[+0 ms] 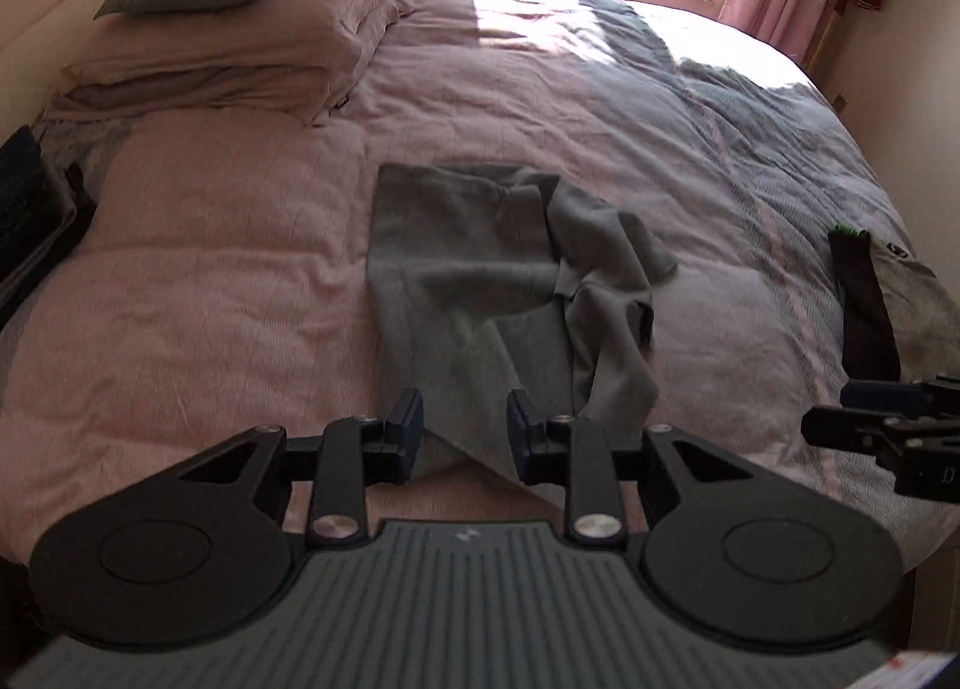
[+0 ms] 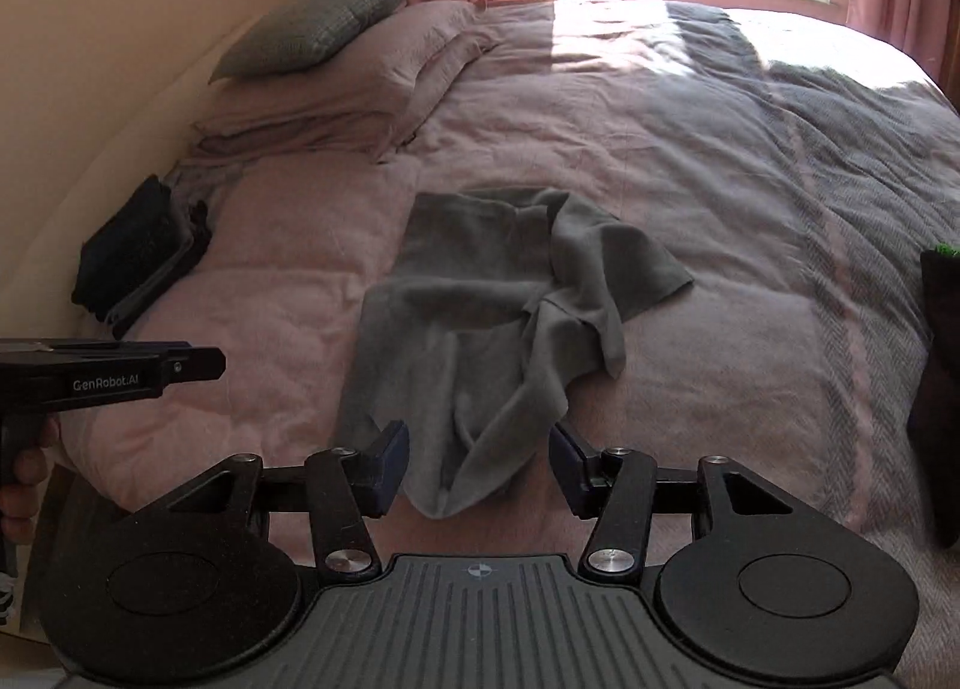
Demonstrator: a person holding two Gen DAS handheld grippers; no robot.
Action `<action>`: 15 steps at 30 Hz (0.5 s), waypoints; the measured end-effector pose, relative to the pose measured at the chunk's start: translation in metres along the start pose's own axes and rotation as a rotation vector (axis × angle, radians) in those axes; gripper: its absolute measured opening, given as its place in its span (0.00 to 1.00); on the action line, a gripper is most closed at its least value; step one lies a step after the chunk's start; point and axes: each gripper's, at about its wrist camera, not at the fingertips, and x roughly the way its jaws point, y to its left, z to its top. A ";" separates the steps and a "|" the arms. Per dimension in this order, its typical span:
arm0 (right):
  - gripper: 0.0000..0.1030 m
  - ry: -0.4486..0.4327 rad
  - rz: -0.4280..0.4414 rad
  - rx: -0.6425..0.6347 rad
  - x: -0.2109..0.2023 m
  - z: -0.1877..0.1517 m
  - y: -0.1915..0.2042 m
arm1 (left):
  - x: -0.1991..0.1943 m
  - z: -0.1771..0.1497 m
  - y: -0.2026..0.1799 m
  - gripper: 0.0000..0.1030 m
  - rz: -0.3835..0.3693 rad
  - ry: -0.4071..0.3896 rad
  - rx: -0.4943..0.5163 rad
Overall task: Fold clothes
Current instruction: 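Lay the grey sweatshirt flat on the open bed and release both tools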
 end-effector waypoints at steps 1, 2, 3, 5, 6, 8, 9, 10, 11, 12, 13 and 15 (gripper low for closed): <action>0.47 0.008 -0.006 -0.007 -0.002 -0.002 0.000 | -0.005 -0.010 0.002 0.25 -0.001 0.008 -0.004; 0.47 0.011 -0.010 -0.012 -0.006 -0.004 0.001 | -0.009 -0.017 0.002 0.26 -0.002 0.010 -0.010; 0.47 0.011 -0.014 -0.018 -0.010 -0.007 0.001 | -0.013 -0.023 0.000 0.26 -0.003 0.008 -0.018; 0.47 0.005 -0.008 -0.036 -0.019 -0.015 0.003 | -0.023 -0.034 -0.003 0.28 -0.011 -0.004 -0.038; 0.48 0.003 -0.004 -0.047 -0.024 -0.019 0.005 | -0.027 -0.039 -0.004 0.30 -0.012 -0.010 -0.045; 0.47 0.013 -0.008 -0.067 -0.030 -0.027 0.004 | -0.035 -0.048 -0.011 0.31 0.003 -0.013 -0.056; 0.47 0.016 -0.007 -0.075 -0.034 -0.033 0.003 | -0.038 -0.052 -0.014 0.31 0.012 -0.008 -0.063; 0.47 0.015 -0.001 -0.082 -0.037 -0.039 0.002 | -0.040 -0.057 -0.018 0.31 0.015 -0.004 -0.068; 0.47 0.017 0.005 -0.087 -0.040 -0.045 0.000 | -0.043 -0.063 -0.021 0.31 0.012 -0.005 -0.068; 0.47 0.026 0.006 -0.086 -0.042 -0.052 -0.002 | -0.045 -0.068 -0.025 0.32 0.018 -0.001 -0.067; 0.47 0.039 0.007 -0.080 -0.044 -0.059 -0.004 | -0.047 -0.073 -0.030 0.32 0.032 0.009 -0.068; 0.48 0.047 0.022 -0.072 -0.048 -0.071 -0.009 | -0.051 -0.083 -0.038 0.32 0.037 0.026 -0.078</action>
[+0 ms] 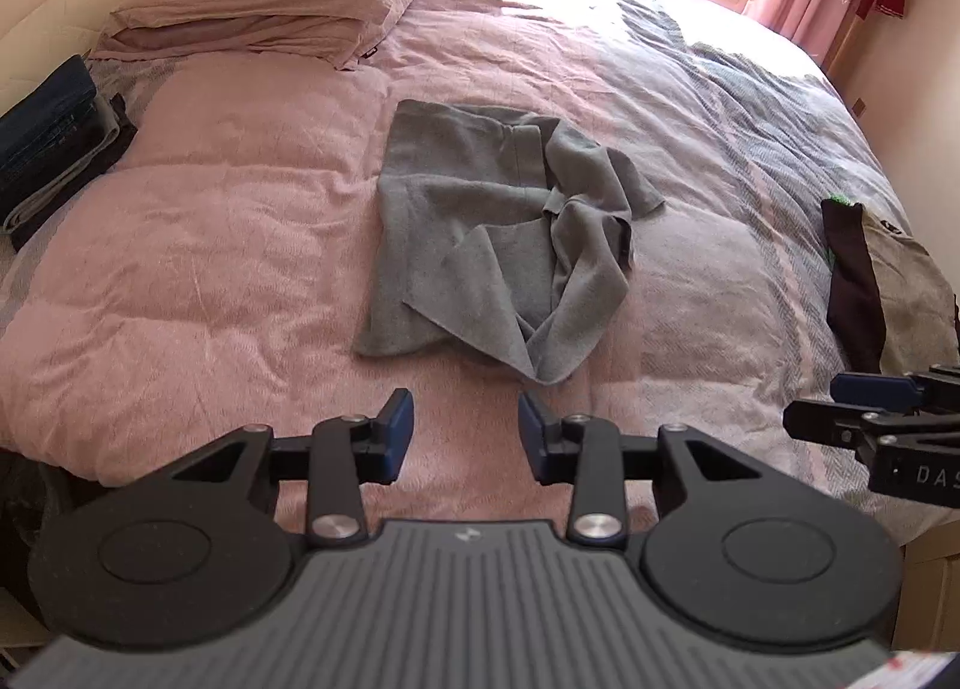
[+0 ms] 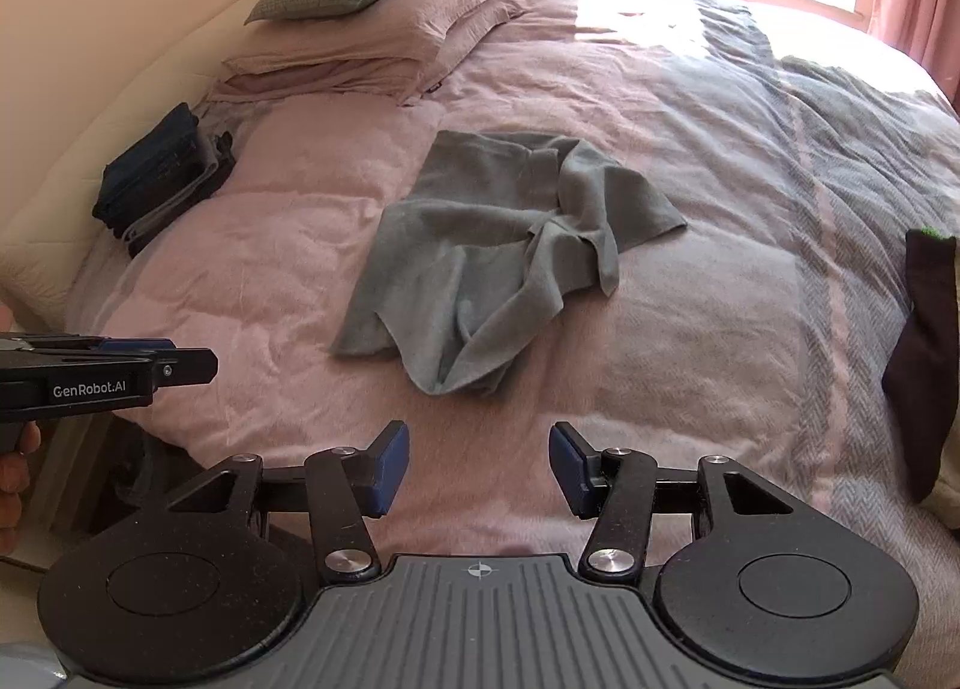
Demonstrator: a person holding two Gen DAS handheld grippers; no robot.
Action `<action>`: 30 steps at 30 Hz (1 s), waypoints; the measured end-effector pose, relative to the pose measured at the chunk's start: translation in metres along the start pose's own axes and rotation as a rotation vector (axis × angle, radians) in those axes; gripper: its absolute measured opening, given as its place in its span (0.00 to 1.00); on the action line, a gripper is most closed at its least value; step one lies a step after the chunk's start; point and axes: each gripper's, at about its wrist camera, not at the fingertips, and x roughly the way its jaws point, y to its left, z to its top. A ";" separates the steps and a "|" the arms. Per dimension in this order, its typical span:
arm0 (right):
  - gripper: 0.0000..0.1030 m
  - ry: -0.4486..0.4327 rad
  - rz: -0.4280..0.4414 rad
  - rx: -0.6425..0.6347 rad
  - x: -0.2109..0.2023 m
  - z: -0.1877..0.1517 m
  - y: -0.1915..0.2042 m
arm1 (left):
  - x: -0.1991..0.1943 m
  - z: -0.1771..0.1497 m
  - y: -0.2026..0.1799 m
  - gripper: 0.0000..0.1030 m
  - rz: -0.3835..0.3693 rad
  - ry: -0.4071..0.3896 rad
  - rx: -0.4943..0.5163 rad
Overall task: Fold clothes
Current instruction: 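Lay the grey sweatshirt flat on the open bed and release both tools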
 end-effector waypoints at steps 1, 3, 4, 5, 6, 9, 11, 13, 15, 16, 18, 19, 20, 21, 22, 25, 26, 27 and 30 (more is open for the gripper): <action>0.48 0.001 0.004 0.003 -0.002 -0.006 -0.001 | -0.002 -0.005 -0.003 0.32 -0.006 0.002 -0.001; 0.48 0.008 0.005 0.009 -0.004 -0.015 -0.003 | -0.005 -0.016 -0.009 0.33 -0.001 0.009 0.007; 0.47 0.010 0.005 0.010 -0.006 -0.018 -0.004 | -0.007 -0.021 -0.013 0.33 0.006 0.011 0.013; 0.47 0.004 0.007 0.010 -0.009 -0.021 -0.004 | -0.008 -0.026 -0.016 0.33 0.008 0.013 0.015; 0.47 -0.006 0.010 0.005 -0.013 -0.022 -0.005 | -0.009 -0.028 -0.017 0.33 0.005 0.011 0.015; 0.47 -0.033 0.002 -0.011 -0.021 -0.021 -0.004 | -0.016 -0.033 -0.020 0.33 0.009 -0.006 0.010; 0.48 -0.048 0.001 -0.025 -0.023 -0.018 -0.002 | -0.020 -0.033 -0.020 0.33 0.008 -0.023 0.008; 0.47 -0.056 -0.001 -0.036 -0.023 -0.014 0.002 | -0.023 -0.032 -0.018 0.33 0.013 -0.032 0.002; 0.47 -0.062 0.003 -0.047 -0.022 -0.009 0.008 | -0.025 -0.029 -0.014 0.34 0.009 -0.042 -0.007; 0.47 -0.062 0.003 -0.051 -0.020 -0.006 0.010 | -0.026 -0.028 -0.012 0.34 0.008 -0.045 -0.008; 0.48 -0.057 0.001 -0.056 -0.013 -0.001 0.016 | -0.025 -0.023 -0.006 0.34 0.007 -0.054 -0.009; 0.47 -0.055 0.001 -0.054 -0.010 0.001 0.019 | -0.024 -0.021 -0.002 0.34 0.006 -0.055 -0.009; 0.48 -0.052 0.000 -0.050 -0.004 0.005 0.022 | -0.023 -0.018 0.002 0.34 0.003 -0.056 -0.009; 0.48 -0.049 -0.002 -0.045 0.001 0.008 0.025 | -0.021 -0.015 0.005 0.35 -0.001 -0.054 -0.007; 0.48 -0.043 -0.004 -0.037 0.006 0.011 0.029 | -0.019 -0.012 0.010 0.35 -0.003 -0.051 -0.003; 0.47 -0.032 -0.005 -0.026 0.021 0.022 0.041 | -0.011 0.000 0.026 0.35 -0.013 -0.037 0.011; 0.47 -0.030 -0.011 -0.022 0.027 0.026 0.045 | -0.006 0.004 0.032 0.35 -0.018 -0.032 0.015; 0.47 -0.028 -0.016 -0.015 0.032 0.029 0.049 | -0.003 0.009 0.037 0.35 -0.022 -0.026 0.019; 0.48 -0.024 -0.029 0.027 0.046 0.039 0.058 | 0.010 0.024 0.056 0.35 -0.034 -0.006 0.046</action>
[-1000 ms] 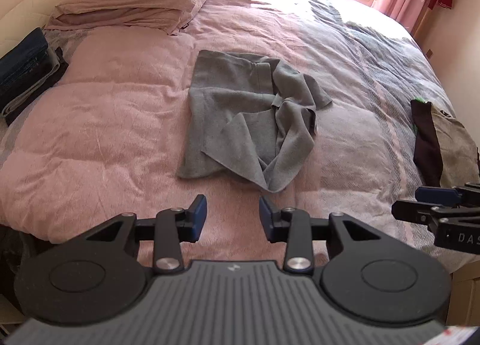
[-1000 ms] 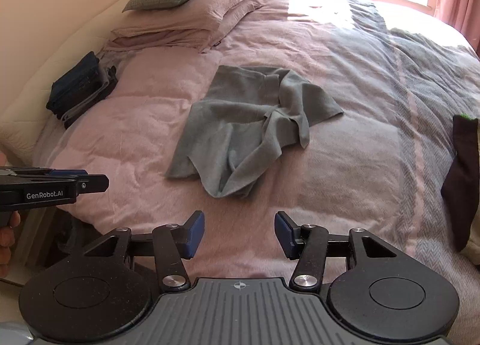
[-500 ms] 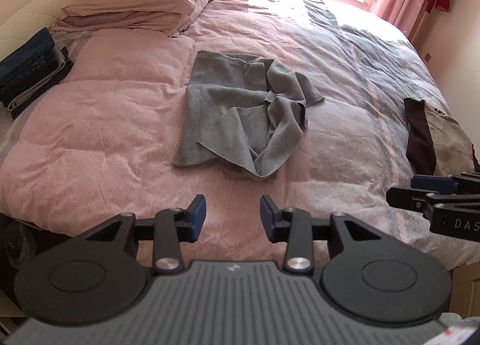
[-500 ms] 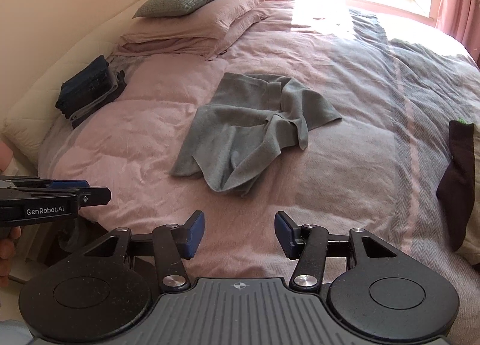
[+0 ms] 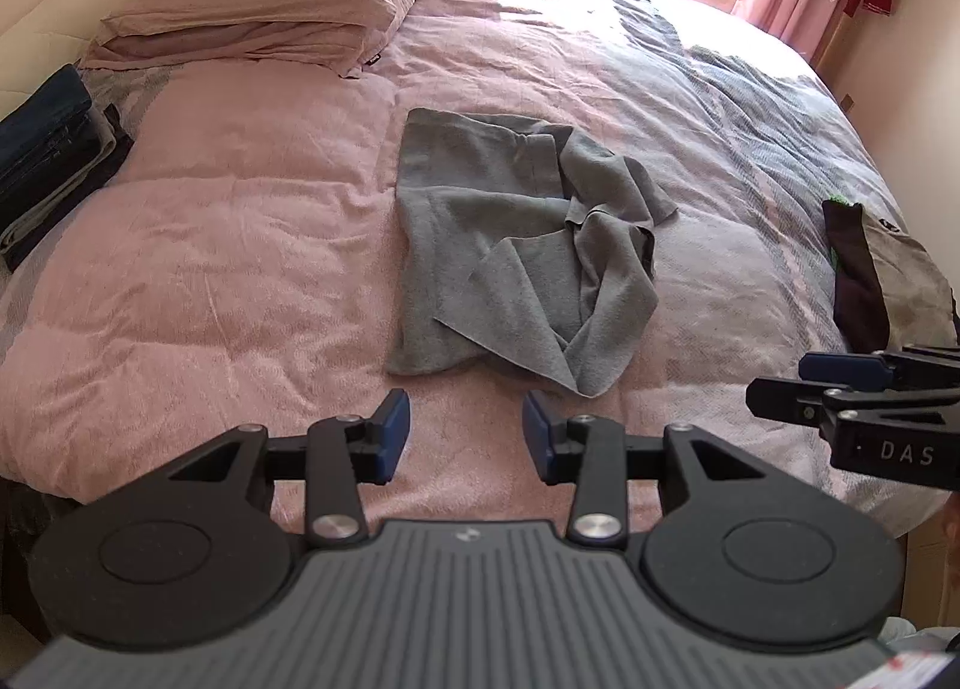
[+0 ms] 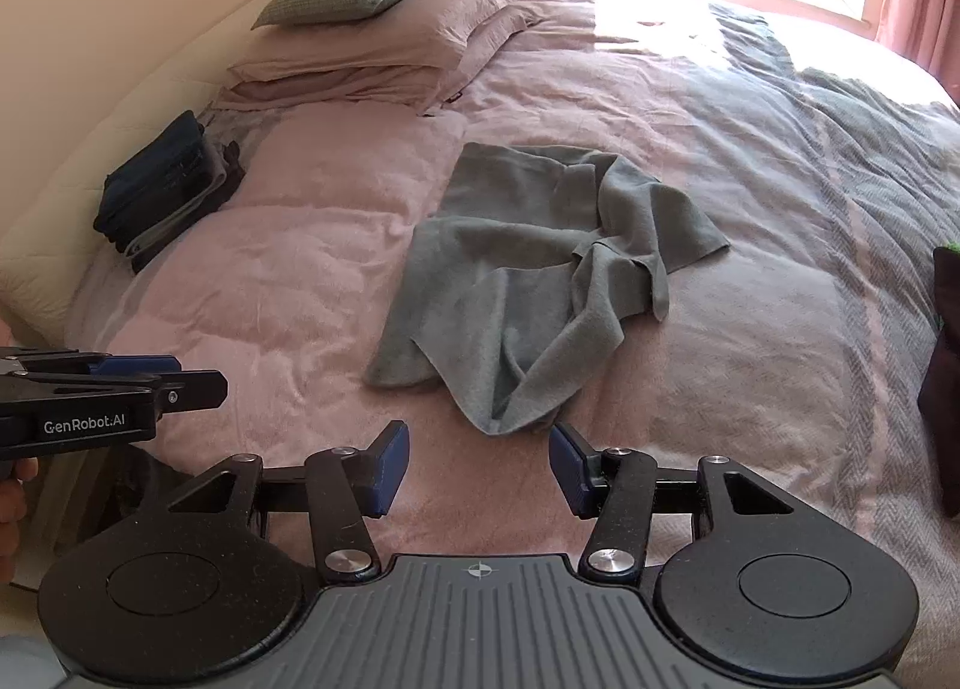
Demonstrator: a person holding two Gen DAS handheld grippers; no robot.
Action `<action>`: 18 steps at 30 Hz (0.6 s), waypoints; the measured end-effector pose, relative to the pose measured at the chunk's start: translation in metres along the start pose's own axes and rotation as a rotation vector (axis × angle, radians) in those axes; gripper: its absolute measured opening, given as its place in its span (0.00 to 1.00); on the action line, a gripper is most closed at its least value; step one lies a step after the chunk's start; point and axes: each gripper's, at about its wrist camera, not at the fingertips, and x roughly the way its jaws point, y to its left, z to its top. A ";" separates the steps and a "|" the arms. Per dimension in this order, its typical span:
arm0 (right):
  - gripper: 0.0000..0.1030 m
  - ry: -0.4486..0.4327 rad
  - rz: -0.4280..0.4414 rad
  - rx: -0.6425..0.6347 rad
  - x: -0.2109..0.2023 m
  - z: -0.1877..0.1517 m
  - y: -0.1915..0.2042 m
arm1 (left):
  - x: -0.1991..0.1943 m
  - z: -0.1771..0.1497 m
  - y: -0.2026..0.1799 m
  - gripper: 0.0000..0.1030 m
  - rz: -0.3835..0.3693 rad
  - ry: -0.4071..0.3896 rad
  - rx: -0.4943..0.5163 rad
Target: Fold clothes
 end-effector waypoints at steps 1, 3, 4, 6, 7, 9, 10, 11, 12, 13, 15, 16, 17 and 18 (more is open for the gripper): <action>0.48 0.000 -0.009 0.015 0.005 0.003 0.003 | 0.003 0.005 0.006 0.35 -0.006 0.003 0.012; 0.48 0.001 -0.030 0.046 0.013 0.008 0.006 | 0.012 0.014 0.019 0.35 -0.012 0.008 0.036; 0.47 0.001 -0.043 0.065 0.018 0.009 0.007 | 0.015 0.018 0.024 0.35 -0.012 0.011 0.045; 0.47 0.001 -0.070 0.102 0.024 0.011 0.008 | 0.024 0.026 0.038 0.35 -0.016 0.020 0.062; 0.47 0.003 -0.086 0.123 0.028 0.011 0.009 | 0.029 0.029 0.044 0.35 -0.022 0.026 0.069; 0.47 0.011 -0.113 0.165 0.035 0.008 0.007 | 0.038 0.033 0.055 0.35 -0.034 0.041 0.086; 0.47 0.016 -0.126 0.189 0.039 0.006 0.006 | 0.045 0.035 0.061 0.35 -0.038 0.052 0.098; 0.47 0.022 -0.137 0.209 0.043 0.003 0.005 | 0.052 0.035 0.066 0.35 -0.042 0.061 0.109; 0.47 0.031 -0.145 0.228 0.048 -0.001 0.004 | 0.060 0.035 0.071 0.35 -0.044 0.073 0.118; 0.47 0.040 -0.153 0.246 0.053 -0.005 0.002 | 0.067 0.034 0.076 0.35 -0.046 0.086 0.123; 0.47 0.057 -0.167 0.275 0.061 -0.011 -0.001 | 0.082 0.033 0.085 0.35 -0.044 0.112 0.124; 0.47 0.064 -0.171 0.287 0.066 -0.015 -0.004 | 0.090 0.033 0.090 0.35 -0.041 0.124 0.118; 0.47 0.065 -0.172 0.296 0.071 -0.017 -0.006 | 0.096 0.033 0.095 0.35 -0.042 0.134 0.111; 0.47 0.065 -0.175 0.302 0.075 -0.018 -0.008 | 0.101 0.032 0.099 0.35 -0.045 0.138 0.103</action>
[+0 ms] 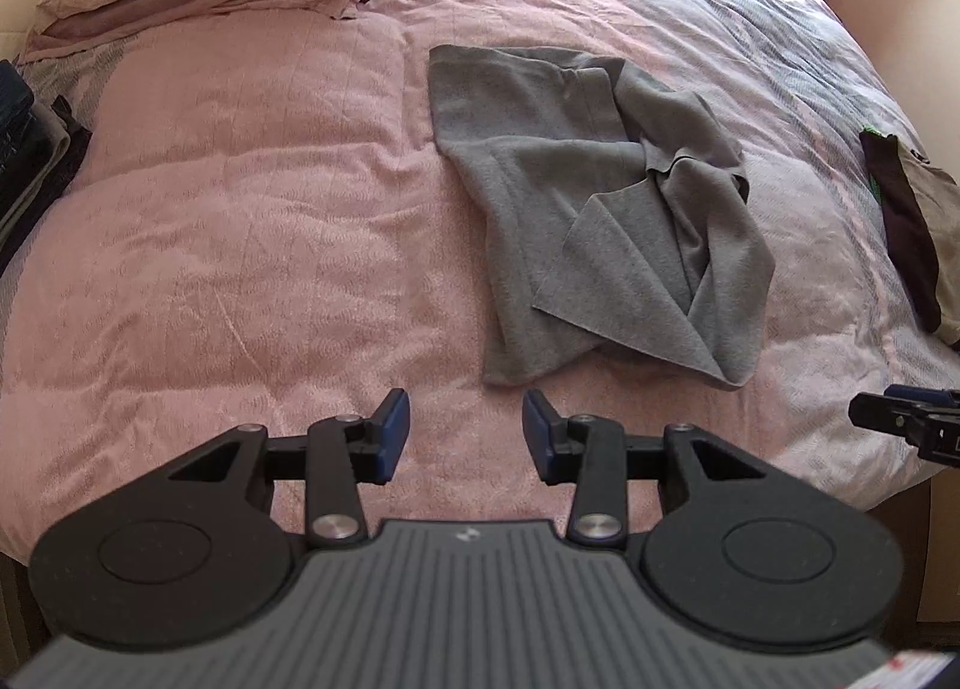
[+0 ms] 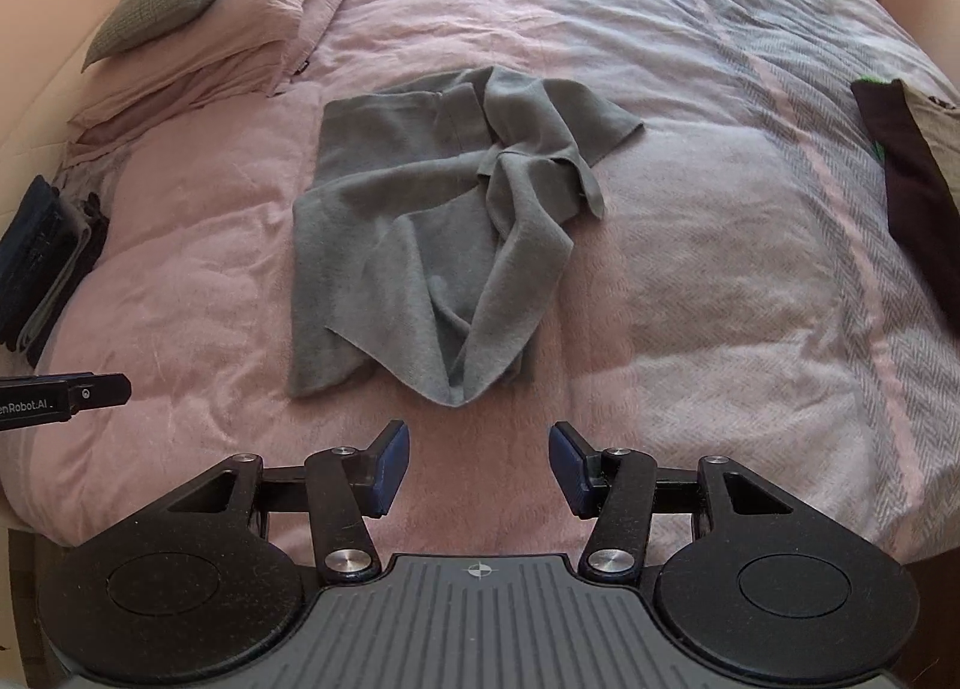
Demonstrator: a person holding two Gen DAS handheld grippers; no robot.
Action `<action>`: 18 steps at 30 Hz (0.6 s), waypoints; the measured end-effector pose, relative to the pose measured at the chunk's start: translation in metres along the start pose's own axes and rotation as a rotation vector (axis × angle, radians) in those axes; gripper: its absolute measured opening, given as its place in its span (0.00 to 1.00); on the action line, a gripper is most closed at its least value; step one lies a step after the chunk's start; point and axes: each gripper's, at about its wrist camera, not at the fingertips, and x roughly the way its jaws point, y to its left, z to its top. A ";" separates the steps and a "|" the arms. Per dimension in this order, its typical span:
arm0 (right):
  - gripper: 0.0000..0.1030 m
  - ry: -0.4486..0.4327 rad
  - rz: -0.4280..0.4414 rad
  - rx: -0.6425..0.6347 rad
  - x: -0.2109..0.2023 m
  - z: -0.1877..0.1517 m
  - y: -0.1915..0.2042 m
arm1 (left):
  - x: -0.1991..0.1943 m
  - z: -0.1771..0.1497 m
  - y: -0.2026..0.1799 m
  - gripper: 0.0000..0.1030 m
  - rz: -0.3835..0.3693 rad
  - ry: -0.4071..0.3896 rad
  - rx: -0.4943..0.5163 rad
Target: Fold clothes
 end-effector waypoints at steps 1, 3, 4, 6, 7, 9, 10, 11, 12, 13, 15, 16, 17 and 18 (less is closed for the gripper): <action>0.47 0.000 -0.002 0.003 0.006 0.001 -0.002 | 0.006 0.000 0.005 0.35 -0.004 0.003 -0.010; 0.47 -0.003 -0.004 0.010 0.021 0.004 -0.006 | 0.016 0.000 0.014 0.36 0.001 0.010 -0.026; 0.47 -0.006 0.000 0.016 0.027 0.008 -0.008 | 0.021 0.000 0.016 0.36 0.007 0.012 -0.031; 0.47 -0.017 0.016 0.037 0.045 0.016 -0.013 | 0.032 -0.001 0.022 0.36 0.026 0.017 -0.047; 0.47 -0.021 0.023 0.047 0.053 0.021 -0.016 | 0.036 -0.001 0.024 0.37 0.033 0.018 -0.056; 0.47 -0.025 0.046 0.065 0.068 0.029 -0.021 | 0.044 -0.001 0.028 0.38 0.049 0.020 -0.076; 0.47 -0.025 0.056 0.074 0.077 0.033 -0.023 | 0.048 -0.001 0.029 0.39 0.059 0.020 -0.086; 0.47 -0.023 0.069 0.082 0.086 0.036 -0.025 | 0.051 -0.001 0.030 0.39 0.069 0.019 -0.094; 0.47 -0.015 0.079 0.089 0.095 0.039 -0.027 | 0.054 -0.001 0.030 0.40 0.080 0.014 -0.101; 0.47 -0.007 0.089 0.097 0.104 0.041 -0.029 | 0.057 -0.002 0.030 0.41 0.086 0.010 -0.107; 0.37 0.001 0.112 0.104 0.120 0.042 -0.036 | 0.063 -0.004 0.027 0.42 0.092 0.012 -0.111; 0.00 0.003 0.114 0.094 0.123 0.041 -0.043 | 0.068 -0.005 0.024 0.41 0.095 0.019 -0.108; 0.00 -0.006 0.088 0.100 0.122 0.041 -0.051 | 0.072 -0.006 0.020 0.42 0.095 0.023 -0.102; 0.00 -0.040 0.070 0.129 0.117 0.039 -0.065 | 0.075 -0.007 0.015 0.42 0.091 0.023 -0.091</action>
